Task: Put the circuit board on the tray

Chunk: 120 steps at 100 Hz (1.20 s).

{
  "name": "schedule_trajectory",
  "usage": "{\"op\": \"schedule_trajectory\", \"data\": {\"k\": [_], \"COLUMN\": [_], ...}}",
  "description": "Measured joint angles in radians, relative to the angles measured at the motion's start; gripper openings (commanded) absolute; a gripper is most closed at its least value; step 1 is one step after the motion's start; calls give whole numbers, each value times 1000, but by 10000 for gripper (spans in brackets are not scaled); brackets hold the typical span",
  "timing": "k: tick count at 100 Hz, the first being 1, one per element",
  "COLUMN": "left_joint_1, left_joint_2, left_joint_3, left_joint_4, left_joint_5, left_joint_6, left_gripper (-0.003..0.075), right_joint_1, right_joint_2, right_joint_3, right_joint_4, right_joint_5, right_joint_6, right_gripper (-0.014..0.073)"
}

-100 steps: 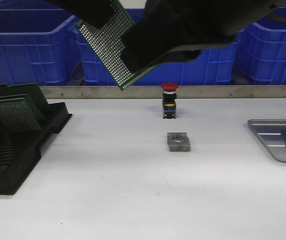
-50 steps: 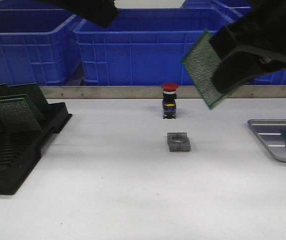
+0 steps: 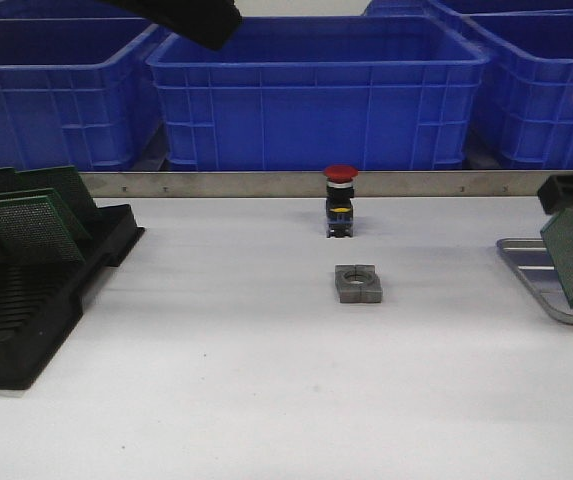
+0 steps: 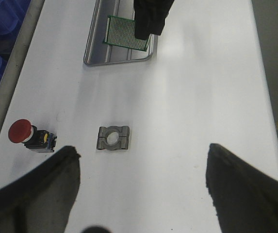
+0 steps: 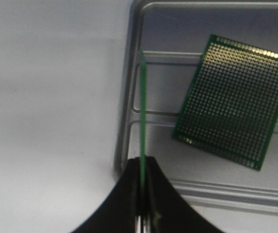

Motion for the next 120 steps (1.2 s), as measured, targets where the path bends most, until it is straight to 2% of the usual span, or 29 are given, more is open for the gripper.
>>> {"op": "schedule_trajectory", "data": {"k": [7, 12, 29, 33, 38, 53, 70, 77, 87, 100, 110, 120], "left_joint_1": [0, 0, 0, 0, 0, 2, 56, 98, 162, 250, 306, 347], "left_joint_2": [0, 0, 0, 0, 0, -2, -48, -75, -113, -164, -209, -280], "left_joint_3": [0, 0, 0, 0, 0, 0, 0, 0, 0, 17, 56, 130], "left_joint_4": [0, 0, 0, 0, 0, 12, 49, 69, 102, 129, 133, 135], "left_joint_5": [0, 0, 0, 0, -2, -27, -75, -84, -75, -58, -67, -149], "left_joint_6": [0, 0, 0, 0, 0, -13, -153, -239, -356, -459, -517, -574], "left_gripper": [511, 511, 511, 510, 510, 465, 347, 235, -22, -20, -20, -20], "right_joint_1": [0, 0, 0, 0, 0, 0, 0, 0, 0, 0, 0, 0], "right_joint_2": [19, 28, 45, 45, 40, -28, -155, -209, -289, -381, -463, -546], "right_joint_3": [-6, -10, -11, -11, -11, -9, -9, -9, -6, -3, 18, 52], "right_joint_4": [10, 10, 13, 13, 9, -1, -25, -38, -49, -59, -61, -63], "right_joint_5": [-30, -42, -76, -79, -83, -81, -33, -8, 30, 95, 111, 117], "right_joint_6": [1, 1, 1, 1, 1, 1, 1, 1, 1, 1, 1, 1], "right_gripper": [-20, 61, 530, 603, 636, 629, 612, 512, 239, -80, -61, -60]}}
